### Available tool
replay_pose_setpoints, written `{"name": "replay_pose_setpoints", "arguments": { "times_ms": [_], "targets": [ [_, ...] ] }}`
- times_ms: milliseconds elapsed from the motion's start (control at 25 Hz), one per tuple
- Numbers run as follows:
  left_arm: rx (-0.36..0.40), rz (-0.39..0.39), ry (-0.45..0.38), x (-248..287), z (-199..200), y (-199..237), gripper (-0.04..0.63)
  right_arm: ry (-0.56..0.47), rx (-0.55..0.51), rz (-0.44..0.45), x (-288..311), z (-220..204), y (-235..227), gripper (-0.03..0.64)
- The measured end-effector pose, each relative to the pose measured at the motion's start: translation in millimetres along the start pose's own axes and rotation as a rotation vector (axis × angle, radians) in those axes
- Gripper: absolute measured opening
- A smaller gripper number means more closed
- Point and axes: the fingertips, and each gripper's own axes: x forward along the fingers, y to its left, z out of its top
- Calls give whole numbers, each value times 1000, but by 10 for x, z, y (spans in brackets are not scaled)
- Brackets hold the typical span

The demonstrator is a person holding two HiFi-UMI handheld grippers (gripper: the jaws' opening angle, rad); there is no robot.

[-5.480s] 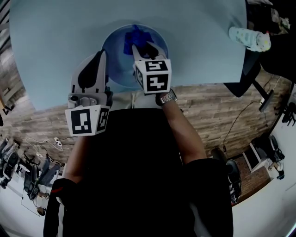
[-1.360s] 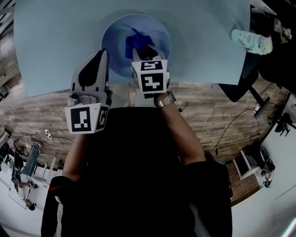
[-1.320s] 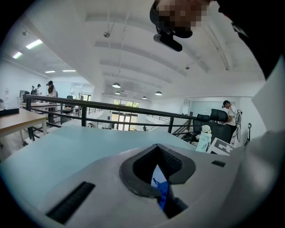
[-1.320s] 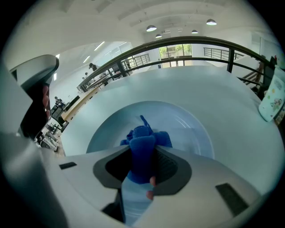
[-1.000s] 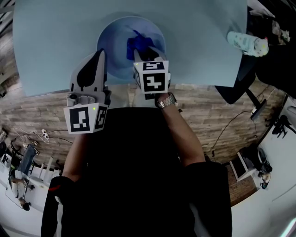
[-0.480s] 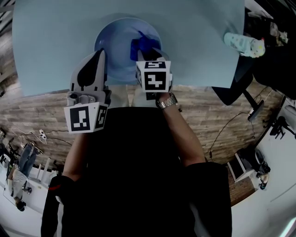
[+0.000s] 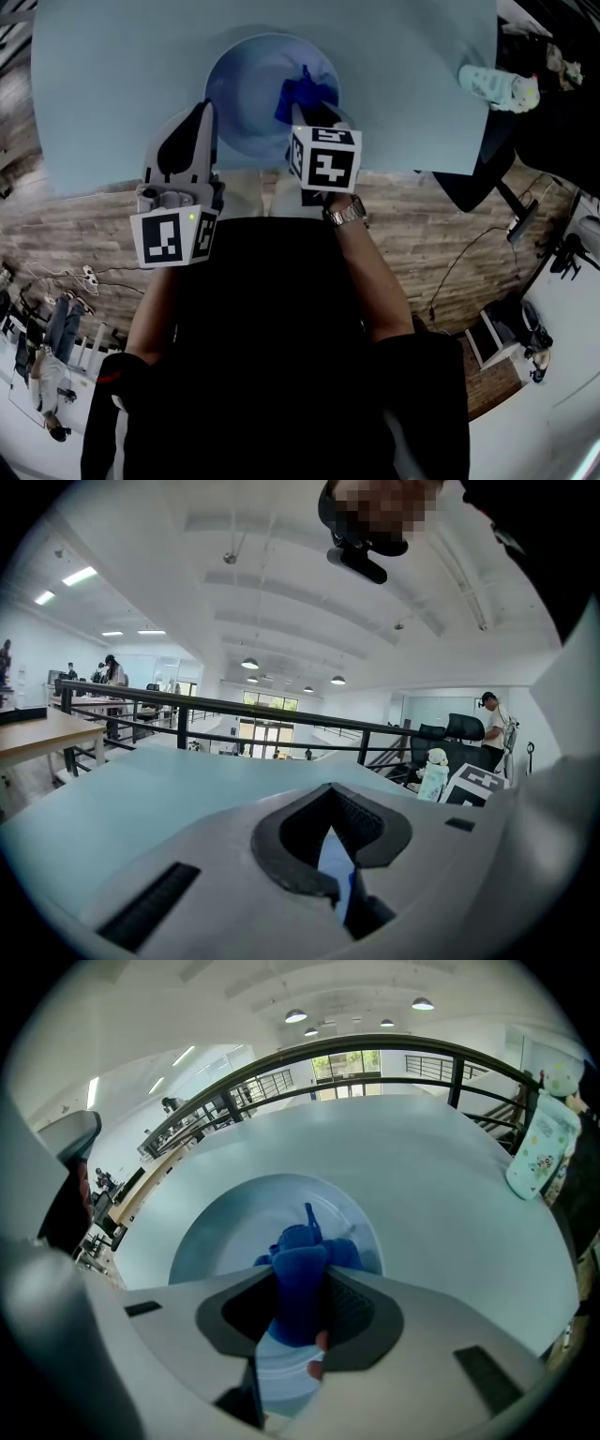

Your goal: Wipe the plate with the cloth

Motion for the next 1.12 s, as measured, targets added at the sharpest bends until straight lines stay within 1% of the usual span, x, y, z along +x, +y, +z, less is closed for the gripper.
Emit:
{"name": "replay_pose_setpoints", "arguments": {
  "times_ms": [80, 200, 440, 680, 880, 1120],
  "targets": [
    [4, -6, -1, -31, -1, 36, 2, -7, 7, 7, -16, -19, 71, 118],
    [7, -16, -2, -76, 11, 94, 2, -18, 2, 49, -29, -28, 264, 118],
    [15, -25, -7, -167, 40, 203, 2, -20, -51, 110, -5, -77, 682, 118],
    [13, -11, -14, -259, 55, 302, 2, -13, -99, 149, 29, -124, 998, 118],
    [8, 8, -10, -297, 50, 359, 2, 23, -124, 166, 92, -184, 1130, 118],
    [-2, 31, -2, -273, -17, 346, 2, 65, -140, 172, 175, -314, 1116, 118]
  ]
}}
